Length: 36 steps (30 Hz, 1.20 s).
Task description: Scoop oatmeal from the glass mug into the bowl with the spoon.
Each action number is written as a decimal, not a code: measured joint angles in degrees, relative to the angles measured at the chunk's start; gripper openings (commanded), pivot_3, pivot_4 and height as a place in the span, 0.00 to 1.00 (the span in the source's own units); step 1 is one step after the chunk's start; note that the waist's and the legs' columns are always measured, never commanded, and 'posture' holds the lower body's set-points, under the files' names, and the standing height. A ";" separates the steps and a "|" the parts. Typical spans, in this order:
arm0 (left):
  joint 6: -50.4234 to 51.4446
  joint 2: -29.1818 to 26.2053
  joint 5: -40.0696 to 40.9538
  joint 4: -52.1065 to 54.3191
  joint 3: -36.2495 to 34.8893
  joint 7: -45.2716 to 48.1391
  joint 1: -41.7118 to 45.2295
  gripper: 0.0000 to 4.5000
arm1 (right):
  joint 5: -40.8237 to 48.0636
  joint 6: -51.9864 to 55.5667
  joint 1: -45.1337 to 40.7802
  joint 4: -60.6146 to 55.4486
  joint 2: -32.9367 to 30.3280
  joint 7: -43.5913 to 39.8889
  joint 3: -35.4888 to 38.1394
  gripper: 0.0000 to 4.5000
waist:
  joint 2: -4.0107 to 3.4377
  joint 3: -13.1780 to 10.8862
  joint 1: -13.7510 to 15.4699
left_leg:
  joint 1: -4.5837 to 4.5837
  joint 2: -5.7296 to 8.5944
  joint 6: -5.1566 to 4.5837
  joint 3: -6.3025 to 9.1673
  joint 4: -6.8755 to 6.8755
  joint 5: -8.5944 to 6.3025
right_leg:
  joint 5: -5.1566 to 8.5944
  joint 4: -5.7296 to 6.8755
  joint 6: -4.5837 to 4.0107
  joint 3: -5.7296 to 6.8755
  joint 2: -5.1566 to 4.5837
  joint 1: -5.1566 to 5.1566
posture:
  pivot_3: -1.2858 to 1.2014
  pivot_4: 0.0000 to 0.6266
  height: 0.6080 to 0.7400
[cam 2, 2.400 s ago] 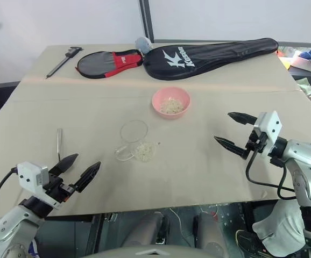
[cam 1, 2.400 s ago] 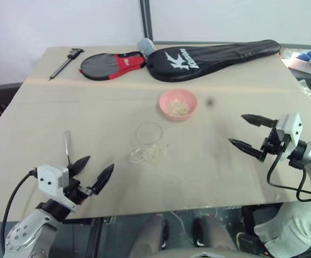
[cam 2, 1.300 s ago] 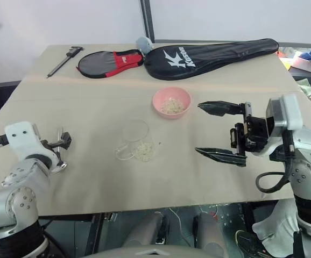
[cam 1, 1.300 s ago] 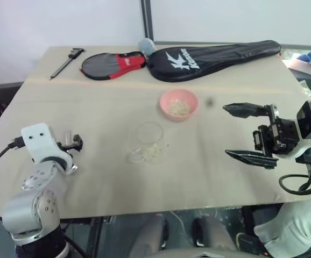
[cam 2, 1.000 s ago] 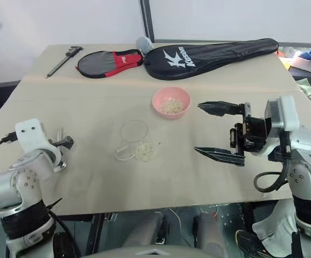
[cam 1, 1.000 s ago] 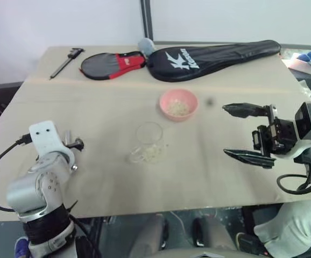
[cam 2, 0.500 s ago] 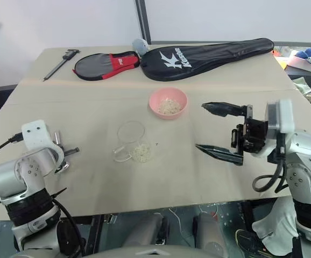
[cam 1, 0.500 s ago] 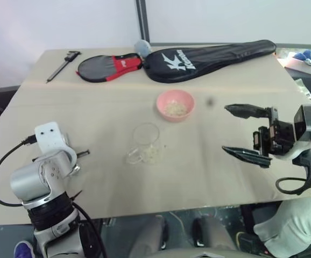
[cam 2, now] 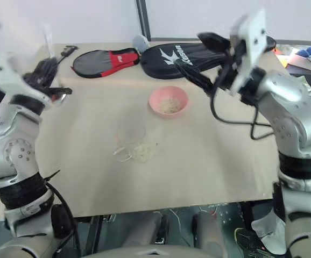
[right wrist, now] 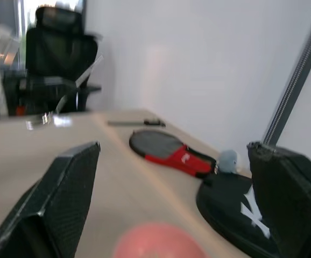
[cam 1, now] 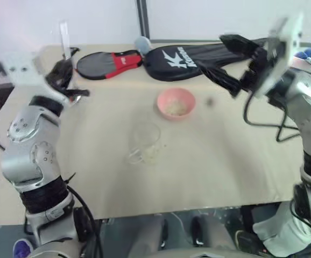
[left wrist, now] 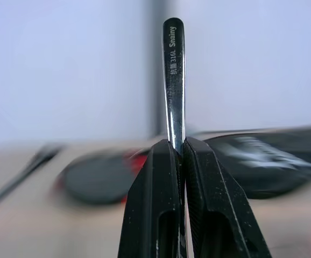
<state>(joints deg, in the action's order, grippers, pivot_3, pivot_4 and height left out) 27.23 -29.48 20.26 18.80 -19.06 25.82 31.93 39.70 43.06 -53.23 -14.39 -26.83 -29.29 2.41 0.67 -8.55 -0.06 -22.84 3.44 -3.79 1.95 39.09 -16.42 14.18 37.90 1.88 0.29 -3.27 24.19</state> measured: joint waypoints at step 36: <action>-15.29 -2.04 7.65 -13.50 8.15 16.20 5.32 0.64 | 15.81 19.55 -13.01 9.63 19.20 21.96 10.28 0.00 | -0.08 -0.04 -0.98 | -0.10 0.00 0.02 0.02 -0.05 0.03 | 0.00 0.14 0.01 0.00 0.09 0.17 | 0.52 0.24 1.00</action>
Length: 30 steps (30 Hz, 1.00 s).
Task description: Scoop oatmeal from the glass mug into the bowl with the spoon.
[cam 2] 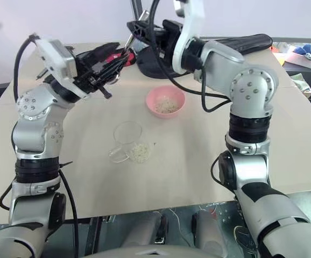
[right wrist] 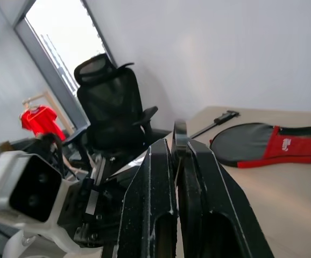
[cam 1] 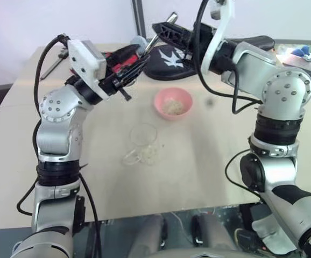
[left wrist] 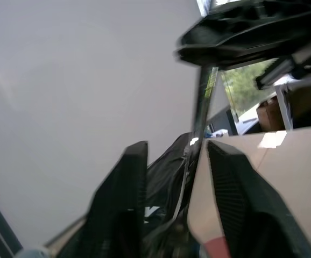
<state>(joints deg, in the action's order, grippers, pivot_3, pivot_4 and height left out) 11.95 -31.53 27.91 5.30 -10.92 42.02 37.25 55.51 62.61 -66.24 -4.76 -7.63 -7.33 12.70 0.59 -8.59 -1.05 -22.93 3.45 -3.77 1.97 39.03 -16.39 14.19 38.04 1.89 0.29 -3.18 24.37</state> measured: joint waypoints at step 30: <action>16.40 -3.85 11.78 -4.66 -8.69 7.80 -21.53 0.99 | 28.30 -5.36 32.65 -21.28 -18.31 28.14 16.92 0.00 | -0.05 0.02 0.03 | 0.03 -0.12 -0.02 -0.18 -0.02 -0.01 | 0.00 0.02 0.00 -0.20 0.02 0.00 | 0.52 0.24 1.00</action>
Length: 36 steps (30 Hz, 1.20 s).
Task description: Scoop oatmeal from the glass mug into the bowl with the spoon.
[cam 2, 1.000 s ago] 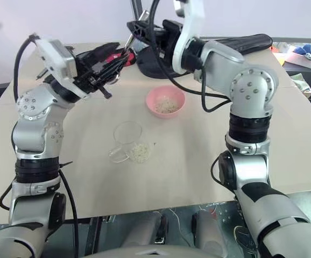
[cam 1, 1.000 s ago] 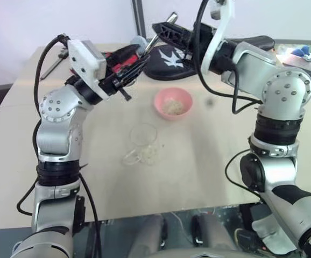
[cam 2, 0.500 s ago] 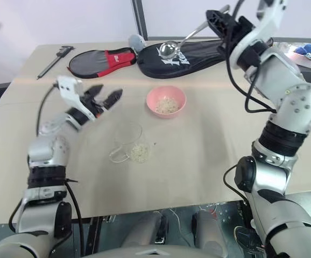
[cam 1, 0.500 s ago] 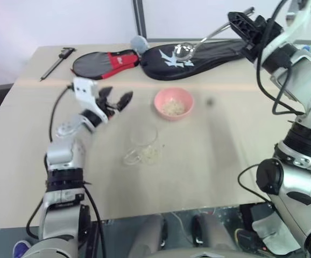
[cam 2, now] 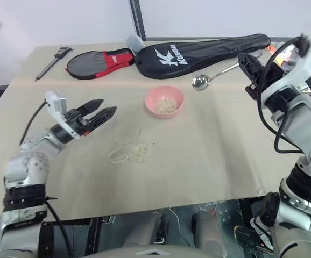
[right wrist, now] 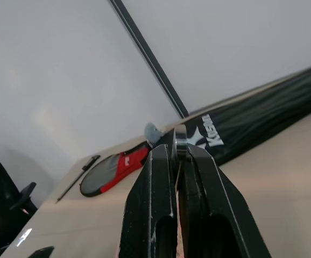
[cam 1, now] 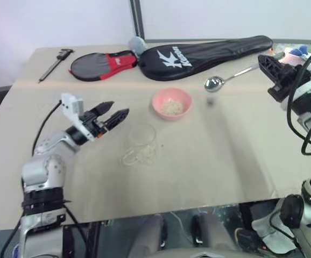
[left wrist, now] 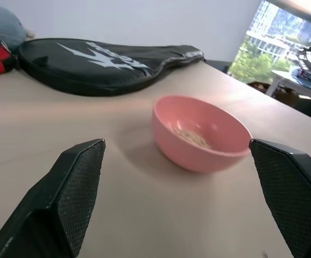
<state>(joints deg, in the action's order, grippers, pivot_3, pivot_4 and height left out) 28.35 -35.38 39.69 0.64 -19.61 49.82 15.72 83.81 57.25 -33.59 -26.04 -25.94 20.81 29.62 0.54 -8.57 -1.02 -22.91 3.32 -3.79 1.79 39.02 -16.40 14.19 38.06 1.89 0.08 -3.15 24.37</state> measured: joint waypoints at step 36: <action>-28.13 23.91 -20.66 32.81 6.73 -15.05 -46.79 0.99 | 6.95 -3.73 9.59 7.55 -18.38 -19.10 -4.33 0.00 | -0.25 0.05 1.83 | 0.24 -0.16 -0.67 -0.10 -0.06 -0.40 | 0.00 -0.56 -0.01 0.10 -0.07 -0.52 | 0.52 0.24 1.00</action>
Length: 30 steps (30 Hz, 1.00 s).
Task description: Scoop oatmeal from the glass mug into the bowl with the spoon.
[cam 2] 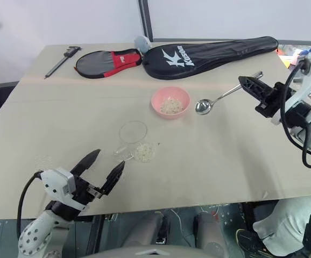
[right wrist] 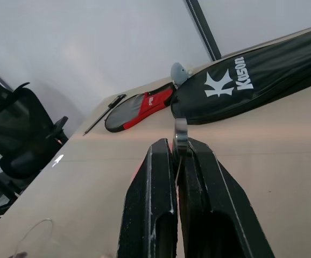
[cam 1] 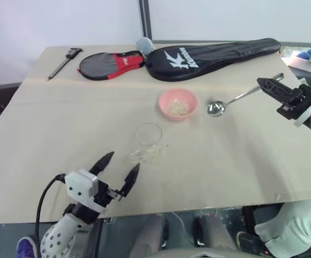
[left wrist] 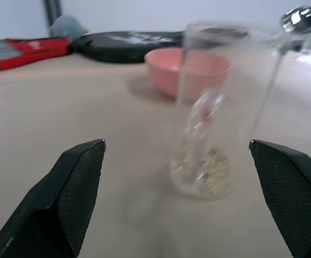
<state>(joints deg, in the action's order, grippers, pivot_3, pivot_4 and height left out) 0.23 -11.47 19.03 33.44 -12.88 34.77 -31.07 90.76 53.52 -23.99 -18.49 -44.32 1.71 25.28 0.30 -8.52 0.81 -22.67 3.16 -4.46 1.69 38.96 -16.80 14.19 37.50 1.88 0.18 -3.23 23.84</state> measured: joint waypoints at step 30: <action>-11.95 -11.52 10.41 -19.70 -0.43 13.34 9.49 0.99 | 0.79 -0.49 1.19 -0.49 -1.58 0.92 0.04 0.00 | -0.03 0.01 0.04 | -0.12 0.01 -0.15 0.02 0.18 -0.09 | -0.01 -0.12 0.01 0.05 -0.06 -0.05 | 0.52 0.24 1.00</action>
<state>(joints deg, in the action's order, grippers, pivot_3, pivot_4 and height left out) -11.72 -23.00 29.44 13.74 -13.31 48.11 -21.58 91.55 53.03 -22.80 -18.98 -45.90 2.63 25.32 0.27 -8.51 0.84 -22.79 3.17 -4.61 1.72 39.14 -16.89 14.18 37.38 1.89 0.23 -3.29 23.80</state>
